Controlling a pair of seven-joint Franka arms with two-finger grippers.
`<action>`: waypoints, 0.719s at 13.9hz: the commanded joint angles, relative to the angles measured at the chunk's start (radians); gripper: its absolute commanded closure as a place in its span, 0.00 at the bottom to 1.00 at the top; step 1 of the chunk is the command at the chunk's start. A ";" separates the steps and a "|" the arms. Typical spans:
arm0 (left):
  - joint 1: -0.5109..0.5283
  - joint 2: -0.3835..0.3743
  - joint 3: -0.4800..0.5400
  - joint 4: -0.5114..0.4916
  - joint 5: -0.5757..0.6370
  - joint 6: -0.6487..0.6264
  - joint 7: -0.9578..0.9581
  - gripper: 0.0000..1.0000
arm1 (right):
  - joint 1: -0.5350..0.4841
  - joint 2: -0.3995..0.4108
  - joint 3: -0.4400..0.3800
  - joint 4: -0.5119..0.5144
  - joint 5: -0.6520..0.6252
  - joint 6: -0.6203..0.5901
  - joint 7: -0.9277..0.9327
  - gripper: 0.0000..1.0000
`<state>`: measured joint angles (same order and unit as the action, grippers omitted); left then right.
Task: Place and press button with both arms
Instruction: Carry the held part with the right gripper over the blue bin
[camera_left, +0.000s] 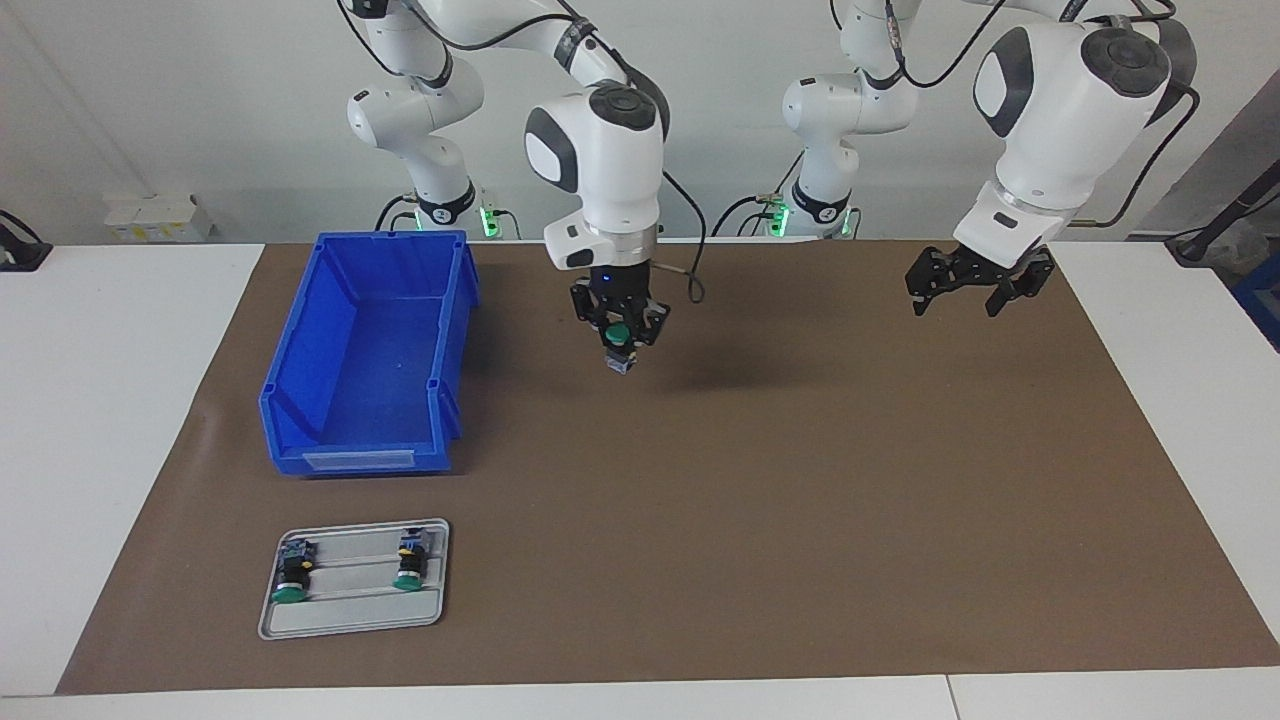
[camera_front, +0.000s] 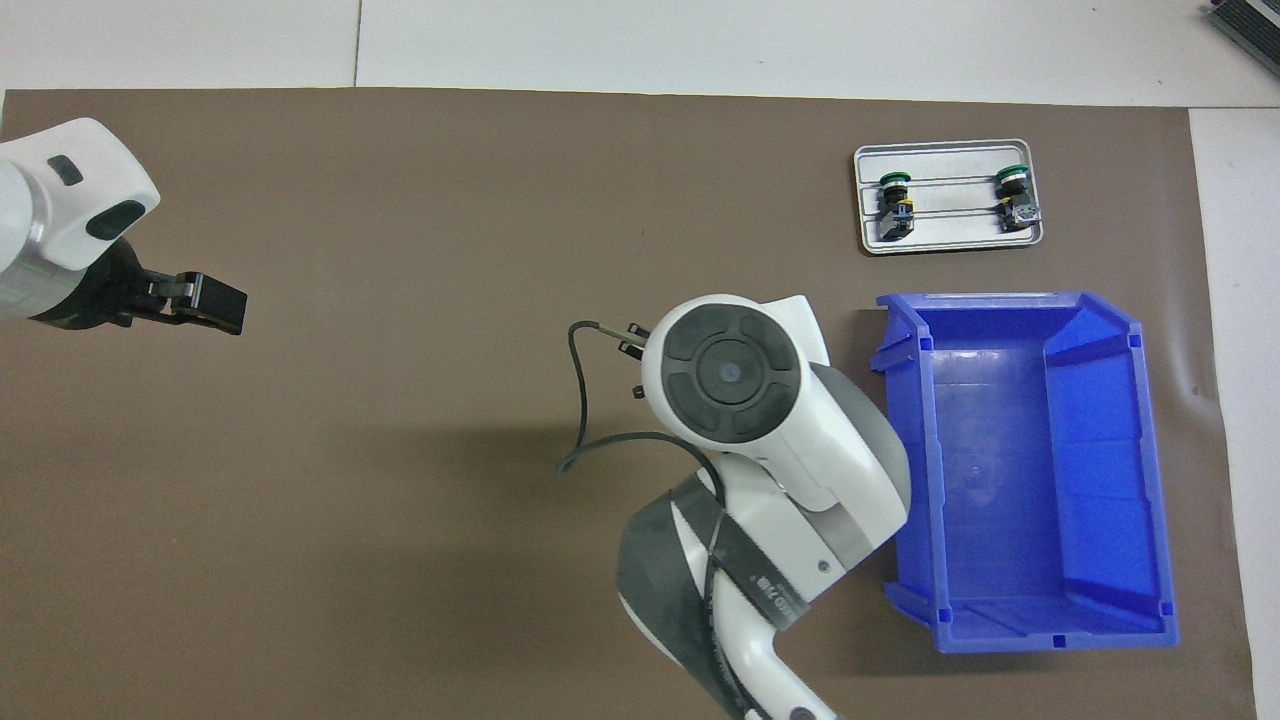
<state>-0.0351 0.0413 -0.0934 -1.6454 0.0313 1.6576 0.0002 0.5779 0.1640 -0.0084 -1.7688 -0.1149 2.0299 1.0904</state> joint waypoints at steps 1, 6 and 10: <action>0.012 -0.029 -0.008 -0.037 -0.010 0.025 -0.006 0.00 | -0.104 -0.135 0.013 -0.132 0.006 0.007 -0.191 1.00; 0.012 -0.029 -0.008 -0.037 -0.010 0.025 -0.006 0.00 | -0.288 -0.186 0.013 -0.141 0.007 -0.073 -0.515 1.00; 0.012 -0.029 -0.008 -0.037 -0.010 0.025 -0.006 0.00 | -0.441 -0.181 0.013 -0.156 0.056 -0.059 -0.800 1.00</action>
<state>-0.0351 0.0413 -0.0934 -1.6455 0.0313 1.6577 0.0001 0.2068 -0.0032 -0.0096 -1.8940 -0.0951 1.9550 0.4100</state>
